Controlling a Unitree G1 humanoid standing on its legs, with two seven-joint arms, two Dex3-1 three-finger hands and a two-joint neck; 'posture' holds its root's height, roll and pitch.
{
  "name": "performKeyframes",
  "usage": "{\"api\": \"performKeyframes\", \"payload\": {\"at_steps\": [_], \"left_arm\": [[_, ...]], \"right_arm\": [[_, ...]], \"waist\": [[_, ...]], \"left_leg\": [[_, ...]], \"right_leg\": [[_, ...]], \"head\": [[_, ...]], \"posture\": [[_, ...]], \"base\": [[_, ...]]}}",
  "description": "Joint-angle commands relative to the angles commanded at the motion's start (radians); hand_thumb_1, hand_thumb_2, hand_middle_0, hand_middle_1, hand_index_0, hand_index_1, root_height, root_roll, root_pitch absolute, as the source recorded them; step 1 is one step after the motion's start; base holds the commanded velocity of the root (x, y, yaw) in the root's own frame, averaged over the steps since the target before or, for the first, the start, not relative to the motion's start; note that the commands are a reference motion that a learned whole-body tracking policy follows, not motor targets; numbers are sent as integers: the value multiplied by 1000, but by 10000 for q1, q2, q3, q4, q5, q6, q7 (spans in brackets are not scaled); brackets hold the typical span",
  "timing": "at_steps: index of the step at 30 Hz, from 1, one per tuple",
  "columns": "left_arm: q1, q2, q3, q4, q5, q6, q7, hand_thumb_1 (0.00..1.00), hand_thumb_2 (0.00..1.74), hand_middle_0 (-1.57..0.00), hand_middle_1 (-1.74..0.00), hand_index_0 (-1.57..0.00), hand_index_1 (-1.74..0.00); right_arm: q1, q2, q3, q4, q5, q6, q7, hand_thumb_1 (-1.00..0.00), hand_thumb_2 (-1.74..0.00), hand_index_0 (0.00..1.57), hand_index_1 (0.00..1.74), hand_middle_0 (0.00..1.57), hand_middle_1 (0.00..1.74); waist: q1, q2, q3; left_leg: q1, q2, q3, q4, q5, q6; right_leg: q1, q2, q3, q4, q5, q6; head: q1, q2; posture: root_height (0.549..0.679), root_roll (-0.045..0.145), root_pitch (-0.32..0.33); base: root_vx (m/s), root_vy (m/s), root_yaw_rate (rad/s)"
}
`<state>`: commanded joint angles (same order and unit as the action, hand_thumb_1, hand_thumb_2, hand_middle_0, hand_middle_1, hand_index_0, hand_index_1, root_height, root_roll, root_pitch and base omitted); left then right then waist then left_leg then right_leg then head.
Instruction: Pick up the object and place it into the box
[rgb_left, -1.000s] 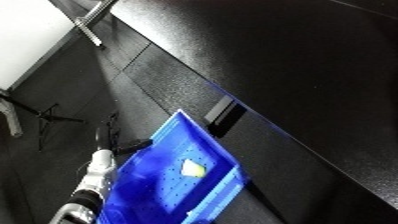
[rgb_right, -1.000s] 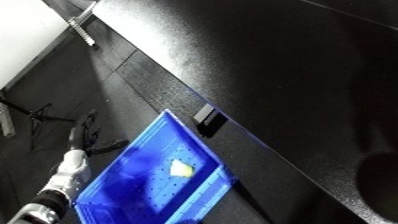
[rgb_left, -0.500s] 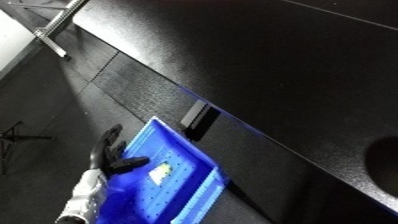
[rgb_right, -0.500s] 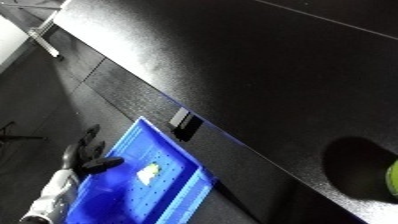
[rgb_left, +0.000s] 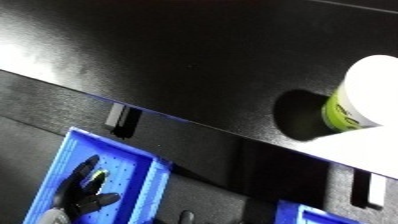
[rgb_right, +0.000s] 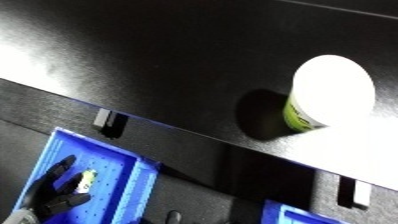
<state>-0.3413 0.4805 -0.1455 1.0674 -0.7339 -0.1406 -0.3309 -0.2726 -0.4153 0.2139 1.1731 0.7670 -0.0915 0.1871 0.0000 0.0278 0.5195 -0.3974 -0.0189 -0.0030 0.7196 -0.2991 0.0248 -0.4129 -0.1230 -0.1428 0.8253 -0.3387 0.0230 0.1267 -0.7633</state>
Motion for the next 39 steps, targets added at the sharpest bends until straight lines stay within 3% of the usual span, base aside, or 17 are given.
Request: {"api": "performKeyframes", "payload": {"at_steps": [3,6,10,15,21,23,24,25,26,33,36,37,39], "left_arm": [[68,-99,-67,100,119,-4,-14,0,0,0,0,0,0],[284,-267,-190,256,603,12,52,0,0,0,0,0,0],[459,-353,-456,323,1339,74,214,0,0,0,0,0,0],[544,-402,-712,279,1604,74,398,0,0,0,0,0,0],[656,-399,-726,169,1645,149,589,0,0,0,0,0,0],[766,-321,-631,62,1673,203,696,0,0,0,0,0,0],[766,-321,-631,62,1673,203,696,0,0,0,0,0,0],[896,-260,-538,-60,1689,240,753,0,0,0,0,0,0],[896,-260,-538,-60,1689,240,753,0,0,0,0,0,0],[1627,87,-129,-624,1689,271,870,0,0,0,0,0,0],[1871,278,37,-756,1634,252,872,0,0,0,0,0,0],[1997,375,116,-720,1582,191,834,0,0,0,0,0,0],[2041,413,143,-666,1552,147,812,0,0,0,0,0,0]], "right_arm": [[-29,4,-31,65,-76,-15,35,0,0,0,0,0,0],[-34,-16,-78,129,-279,-33,136,0,0,0,0,0,0],[-12,-40,-101,136,-446,-66,225,0,0,0,0,0,0],[-30,-113,-108,82,-675,-223,328,0,0,0,0,0,0],[20,-237,-27,-281,-925,-450,693,0,0,0,0,0,0],[118,-364,112,-827,-909,-380,1284,0,0,0,0,0,0],[118,-364,112,-827,-909,-380,1284,0,0,0,0,0,0],[249,-488,259,-1494,-828,-117,1830,0,0,0,0,0,0],[249,-488,259,-1494,-828,-117,1830,0,0,0,0,0,0],[1442,-1229,591,-5298,-283,1258,3588,0,0,0,0,0,0],[2023,-1644,386,-7056,103,1761,4287,0,0,0,0,0,0],[2327,-1904,160,-8034,335,2065,4892,0,0,0,0,0,0],[2441,-2028,49,-8506,442,2241,5200,0,0,0,0,0,0]], "waist": [[-52,11,-14],[-150,33,-68],[-229,69,-123],[-310,119,-150],[-366,139,-140],[-405,121,-125],[-405,121,-125],[-441,86,-99],[-441,86,-99],[-652,-186,-64],[-782,-338,-100],[-866,-426,-132],[-909,-465,-151]], "left_leg": [[-16,-8,47,132,-98,43],[-48,8,159,328,-280,126],[-43,38,250,396,-376,187],[37,81,344,362,-424,214],[88,116,401,322,-429,201],[118,134,428,269,-416,171],[118,134,428,269,-416,171],[129,152,443,241,-409,149],[129,152,443,241,-409,149],[-2,330,493,250,-376,93],[-93,413,528,234,-330,42],[-119,456,541,220,-307,-2],[-119,481,551,208,-298,-25]], "right_leg": [[-44,9,42,3,41,8],[-128,67,125,54,45,9],[-173,117,196,109,24,-4],[-143,142,239,112,7,-14],[-122,162,267,94,7,-33],[-100,174,265,60,-6,-46],[-100,174,265,60,-6,-46],[-89,180,262,44,-23,-57],[-89,180,262,44,-23,-57],[-221,177,228,110,-89,-59],[-310,178,200,129,-102,-46],[-331,176,180,133,-111,-34],[-336,178,175,134,-118,-28]], "head": [[439,-24],[1124,132],[1706,372],[2152,723],[2366,935],[2410,1186],[2410,1186],[2398,1374],[2398,1374],[1783,2256],[1501,2252],[1323,2186],[1228,2140]], "posture": [[629,30,-38],[629,30,-35],[628,30,-33],[629,30,-32],[629,31,-31],[630,32,-29],[630,32,-29],[630,32,-27],[630,32,-27],[629,30,-14],[629,29,-5],[629,28,-3],[629,28,-2]], "base": [[14,21,-159],[12,35,-199],[8,31,-167],[3,19,-102],[-6,4,-45],[-12,-8,-33],[-14,-10,-31],[-20,-17,-38],[-20,-17,-38],[-17,-30,-74],[-17,-29,-92],[8,-20,-64],[9,-18,-66]]}}
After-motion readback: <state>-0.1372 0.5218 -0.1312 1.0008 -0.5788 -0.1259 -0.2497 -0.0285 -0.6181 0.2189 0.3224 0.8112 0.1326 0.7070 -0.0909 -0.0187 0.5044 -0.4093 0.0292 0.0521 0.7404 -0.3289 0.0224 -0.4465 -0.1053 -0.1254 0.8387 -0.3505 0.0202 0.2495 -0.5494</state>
